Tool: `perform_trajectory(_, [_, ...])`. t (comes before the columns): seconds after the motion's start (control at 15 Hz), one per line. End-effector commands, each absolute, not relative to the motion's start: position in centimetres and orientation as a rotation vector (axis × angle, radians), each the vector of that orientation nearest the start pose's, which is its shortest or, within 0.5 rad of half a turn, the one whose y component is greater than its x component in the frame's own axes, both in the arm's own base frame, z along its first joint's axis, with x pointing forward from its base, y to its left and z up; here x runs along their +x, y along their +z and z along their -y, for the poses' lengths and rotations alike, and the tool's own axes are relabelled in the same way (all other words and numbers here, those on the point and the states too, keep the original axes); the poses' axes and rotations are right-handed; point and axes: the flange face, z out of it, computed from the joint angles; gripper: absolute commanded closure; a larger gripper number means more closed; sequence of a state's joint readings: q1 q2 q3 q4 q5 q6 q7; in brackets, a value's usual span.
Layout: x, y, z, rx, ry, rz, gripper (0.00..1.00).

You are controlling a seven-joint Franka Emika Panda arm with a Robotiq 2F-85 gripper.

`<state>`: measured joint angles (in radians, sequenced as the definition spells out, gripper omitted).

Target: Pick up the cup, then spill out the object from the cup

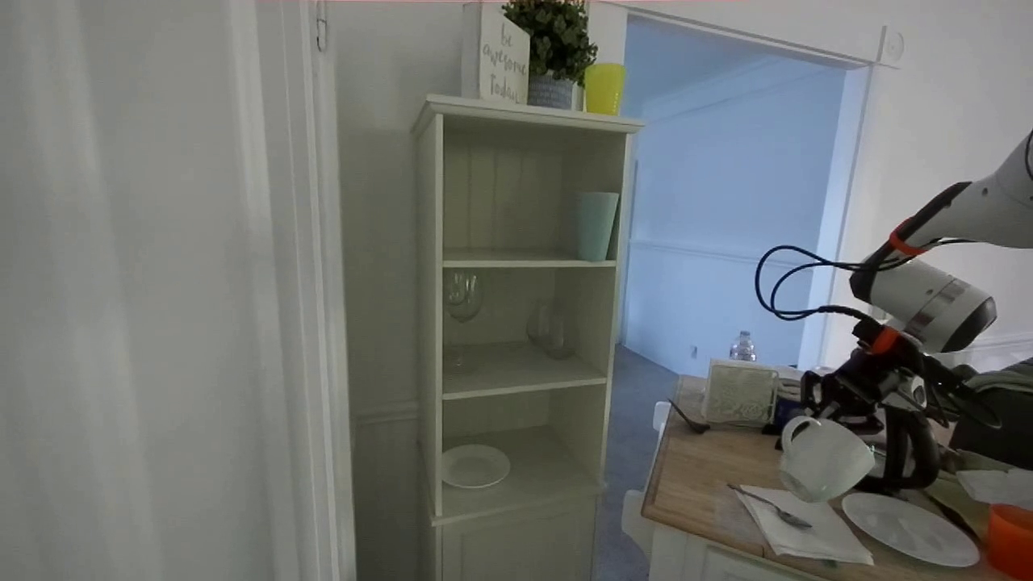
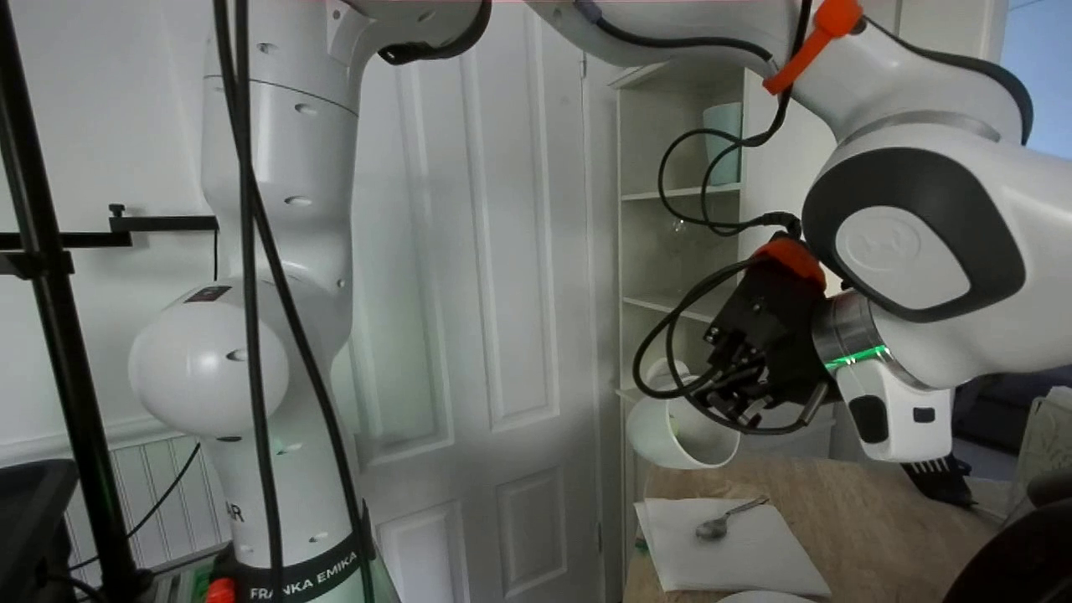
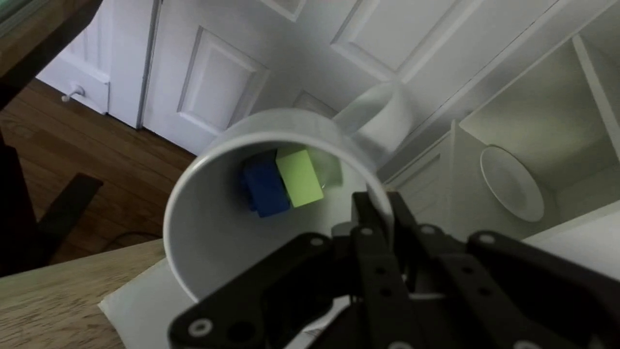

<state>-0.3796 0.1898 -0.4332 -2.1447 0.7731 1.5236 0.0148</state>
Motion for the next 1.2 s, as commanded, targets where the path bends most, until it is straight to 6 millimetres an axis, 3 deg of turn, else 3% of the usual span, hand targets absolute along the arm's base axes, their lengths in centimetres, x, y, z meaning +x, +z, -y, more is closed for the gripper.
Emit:
perform_trajectory(0.0, [39.1, 30.1, 29.7, -1.869, 0.442, -1.138, 0.97])
perform_trajectory(0.2, [39.4, 28.8, 30.4, -1.898, 0.328, -1.064, 0.97])
perform_trajectory(0.4, [39.5, 28.2, 30.6, -1.815, 0.263, -1.013, 0.97])
perform_trajectory(1.13, [39.2, 29.9, 30.8, -1.602, 0.048, -0.814, 0.97])
